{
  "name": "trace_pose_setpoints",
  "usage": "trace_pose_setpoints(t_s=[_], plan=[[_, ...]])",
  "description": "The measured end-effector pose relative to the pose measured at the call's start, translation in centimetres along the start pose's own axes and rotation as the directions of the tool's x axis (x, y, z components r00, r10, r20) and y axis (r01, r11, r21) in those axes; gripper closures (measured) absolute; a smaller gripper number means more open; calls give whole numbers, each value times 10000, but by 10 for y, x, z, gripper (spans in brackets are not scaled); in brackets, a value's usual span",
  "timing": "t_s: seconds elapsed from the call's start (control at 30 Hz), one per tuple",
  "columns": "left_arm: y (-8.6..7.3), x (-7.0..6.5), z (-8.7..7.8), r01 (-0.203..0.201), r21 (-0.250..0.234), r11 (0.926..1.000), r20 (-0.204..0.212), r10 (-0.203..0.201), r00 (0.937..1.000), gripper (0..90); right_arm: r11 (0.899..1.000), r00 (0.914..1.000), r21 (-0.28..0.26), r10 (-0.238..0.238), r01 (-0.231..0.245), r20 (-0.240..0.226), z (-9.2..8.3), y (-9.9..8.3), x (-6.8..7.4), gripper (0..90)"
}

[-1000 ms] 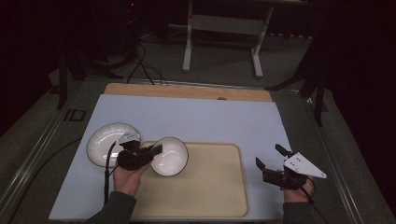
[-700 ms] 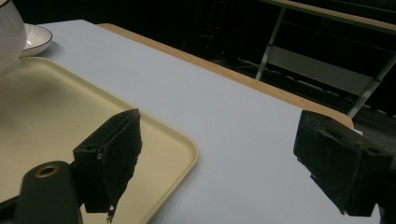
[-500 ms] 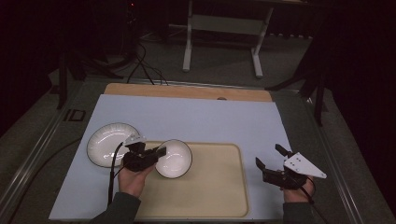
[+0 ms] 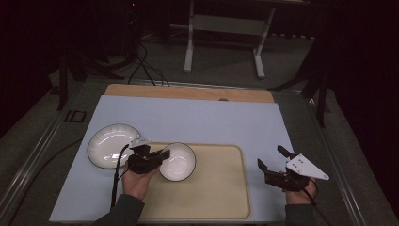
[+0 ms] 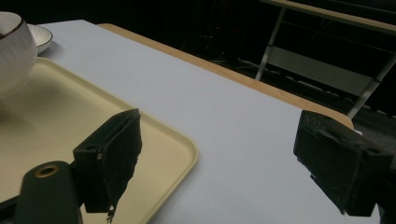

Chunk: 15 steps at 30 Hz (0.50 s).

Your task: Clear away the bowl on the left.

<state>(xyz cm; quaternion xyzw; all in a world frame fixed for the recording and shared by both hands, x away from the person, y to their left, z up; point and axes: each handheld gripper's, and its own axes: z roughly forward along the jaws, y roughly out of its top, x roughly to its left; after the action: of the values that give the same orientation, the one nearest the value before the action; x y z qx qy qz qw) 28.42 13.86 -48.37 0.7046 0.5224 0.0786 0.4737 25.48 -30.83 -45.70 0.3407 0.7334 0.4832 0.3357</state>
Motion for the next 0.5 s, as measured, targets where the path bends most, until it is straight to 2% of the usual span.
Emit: trace_pose_setpoints(t_s=[0.5], plan=[[-5, -2, 12, -125, 304, 9995, -67, 128, 9999, 797, 10000, 10000, -5, -16, 16, 2, 0, 0, 0, 148]])
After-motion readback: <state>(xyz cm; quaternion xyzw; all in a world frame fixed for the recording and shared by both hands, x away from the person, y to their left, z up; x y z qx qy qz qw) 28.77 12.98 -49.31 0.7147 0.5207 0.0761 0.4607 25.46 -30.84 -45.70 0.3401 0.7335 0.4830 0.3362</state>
